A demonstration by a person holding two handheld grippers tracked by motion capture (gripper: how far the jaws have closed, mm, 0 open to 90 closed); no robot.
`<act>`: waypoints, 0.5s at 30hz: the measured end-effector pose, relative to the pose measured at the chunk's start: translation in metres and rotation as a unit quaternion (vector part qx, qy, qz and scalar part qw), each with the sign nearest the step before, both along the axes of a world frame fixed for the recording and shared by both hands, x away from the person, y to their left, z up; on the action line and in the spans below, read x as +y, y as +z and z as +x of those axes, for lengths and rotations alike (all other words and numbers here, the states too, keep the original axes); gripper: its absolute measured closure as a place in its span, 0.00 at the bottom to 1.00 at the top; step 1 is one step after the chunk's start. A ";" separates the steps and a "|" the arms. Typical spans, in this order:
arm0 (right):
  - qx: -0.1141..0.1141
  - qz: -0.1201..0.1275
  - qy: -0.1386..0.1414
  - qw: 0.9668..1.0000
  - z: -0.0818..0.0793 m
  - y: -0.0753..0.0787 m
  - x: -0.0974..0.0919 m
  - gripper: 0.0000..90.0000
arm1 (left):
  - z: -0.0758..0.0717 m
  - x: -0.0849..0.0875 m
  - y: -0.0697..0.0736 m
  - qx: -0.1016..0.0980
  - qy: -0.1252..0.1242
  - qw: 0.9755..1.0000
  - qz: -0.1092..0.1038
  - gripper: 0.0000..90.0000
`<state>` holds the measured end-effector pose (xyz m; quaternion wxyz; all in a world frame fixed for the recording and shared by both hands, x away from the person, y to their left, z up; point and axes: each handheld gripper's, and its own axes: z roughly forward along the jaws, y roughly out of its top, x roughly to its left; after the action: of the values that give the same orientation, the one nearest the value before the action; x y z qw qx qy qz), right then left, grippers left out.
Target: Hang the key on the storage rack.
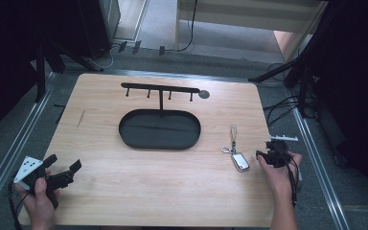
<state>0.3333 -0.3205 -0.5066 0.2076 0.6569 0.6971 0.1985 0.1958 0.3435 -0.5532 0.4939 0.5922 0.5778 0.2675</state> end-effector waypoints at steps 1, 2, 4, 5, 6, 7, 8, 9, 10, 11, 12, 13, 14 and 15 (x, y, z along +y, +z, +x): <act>0.024 0.002 0.003 1.000 0.006 0.003 0.004 0.62 | 0.000 0.000 0.000 0.000 0.000 1.000 0.000 0.00; 0.039 -0.003 0.006 0.999 0.009 0.004 0.007 0.66 | 0.000 0.000 0.000 0.000 0.000 1.000 0.000 0.00; 0.071 -0.001 0.009 0.997 0.018 0.008 0.017 0.73 | 0.000 0.000 0.000 0.001 0.000 1.000 0.000 0.00; 0.080 0.009 0.014 0.997 0.022 0.010 0.022 0.75 | 0.000 0.000 0.000 0.002 0.000 1.000 -0.001 0.00; 0.085 0.015 0.018 0.996 0.025 0.012 0.026 0.75 | 0.000 0.000 0.000 0.002 0.000 1.000 -0.001 0.00; 0.088 0.016 0.022 0.996 0.029 0.015 0.034 0.76 | 0.000 0.000 0.000 0.002 0.000 1.000 -0.001 0.00; 0.090 0.013 0.028 0.995 0.032 0.016 0.040 0.77 | 0.000 0.000 0.000 0.001 0.000 1.000 -0.002 0.00; 0.092 0.012 0.032 0.995 0.036 0.018 0.048 0.77 | 0.000 0.000 0.000 0.001 0.000 1.000 -0.002 0.00; 0.091 0.012 0.033 0.995 0.038 0.019 0.053 0.77 | 0.000 0.001 0.000 0.002 0.000 1.000 -0.002 0.00; 0.089 0.010 0.037 0.995 0.040 0.020 0.056 0.77 | 0.000 0.001 0.000 0.001 0.001 1.000 -0.004 0.00; 0.093 0.014 0.035 0.995 0.042 0.021 0.061 0.78 | 0.000 0.001 0.000 0.001 0.000 1.000 -0.004 0.00; 0.096 0.016 0.036 0.995 0.044 0.021 0.064 0.78 | 0.000 0.001 0.000 0.001 0.001 1.000 -0.005 0.00; 0.103 0.018 0.036 0.994 0.046 0.021 0.069 0.79 | 0.000 0.001 0.000 0.001 0.001 1.000 -0.005 0.00; 0.104 0.020 0.039 0.994 0.048 0.021 0.072 0.79 | 0.000 0.001 0.000 0.001 0.001 1.000 -0.006 0.00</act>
<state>0.3811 -0.2487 -0.4861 0.1124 0.6504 0.7359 0.1509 0.1961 0.3444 -0.5534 0.4962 0.5892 0.5805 0.2638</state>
